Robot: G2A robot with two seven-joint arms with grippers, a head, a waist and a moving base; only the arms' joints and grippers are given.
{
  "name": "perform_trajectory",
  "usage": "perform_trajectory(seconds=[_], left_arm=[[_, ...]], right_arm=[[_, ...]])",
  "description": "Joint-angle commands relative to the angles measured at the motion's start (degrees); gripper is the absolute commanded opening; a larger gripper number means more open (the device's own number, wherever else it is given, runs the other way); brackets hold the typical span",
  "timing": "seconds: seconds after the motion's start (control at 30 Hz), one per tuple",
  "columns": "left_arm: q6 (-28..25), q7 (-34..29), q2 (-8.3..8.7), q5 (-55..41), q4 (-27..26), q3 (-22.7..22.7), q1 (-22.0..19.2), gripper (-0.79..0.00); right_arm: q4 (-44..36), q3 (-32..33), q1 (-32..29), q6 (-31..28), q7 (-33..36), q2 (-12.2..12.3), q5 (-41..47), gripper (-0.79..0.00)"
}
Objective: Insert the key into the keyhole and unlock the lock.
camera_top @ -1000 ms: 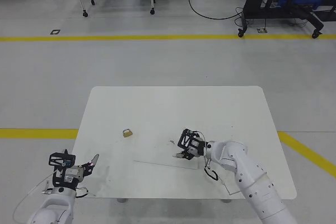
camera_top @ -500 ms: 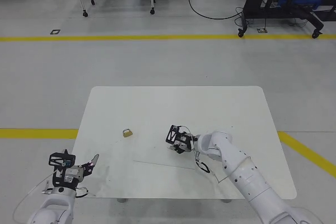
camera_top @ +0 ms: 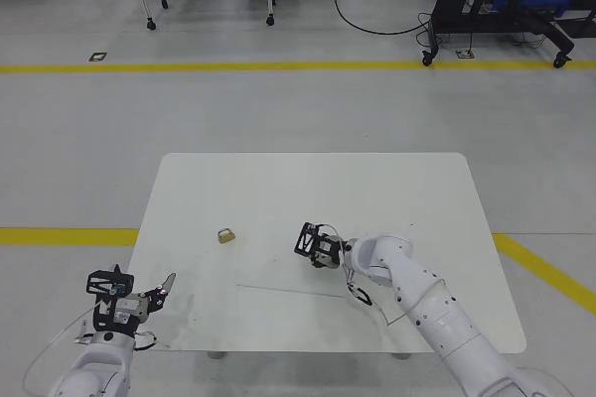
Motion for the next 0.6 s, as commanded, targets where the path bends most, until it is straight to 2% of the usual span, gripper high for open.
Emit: perform_trajectory(seconds=[0.0,0.33,0.57], left_arm=[[0.0,0.0,0.0,0.0,0.0,0.0,0.0,0.0],[0.0,0.0,0.0,0.0,0.0,0.0,0.0,0.0],[0.0,0.0,0.0,0.0,0.0,0.0,0.0,0.0]], right_arm=[[-1.05,0.89,-0.89,0.55,-1.74,0.41,-1.06,-0.785],[-10.95,8.01,-10.61,6.34,-18.75,3.59,-9.76,-0.785],[-15.06,14.1,-17.7,7.03,-32.15,5.19,-6.87,-0.785]])
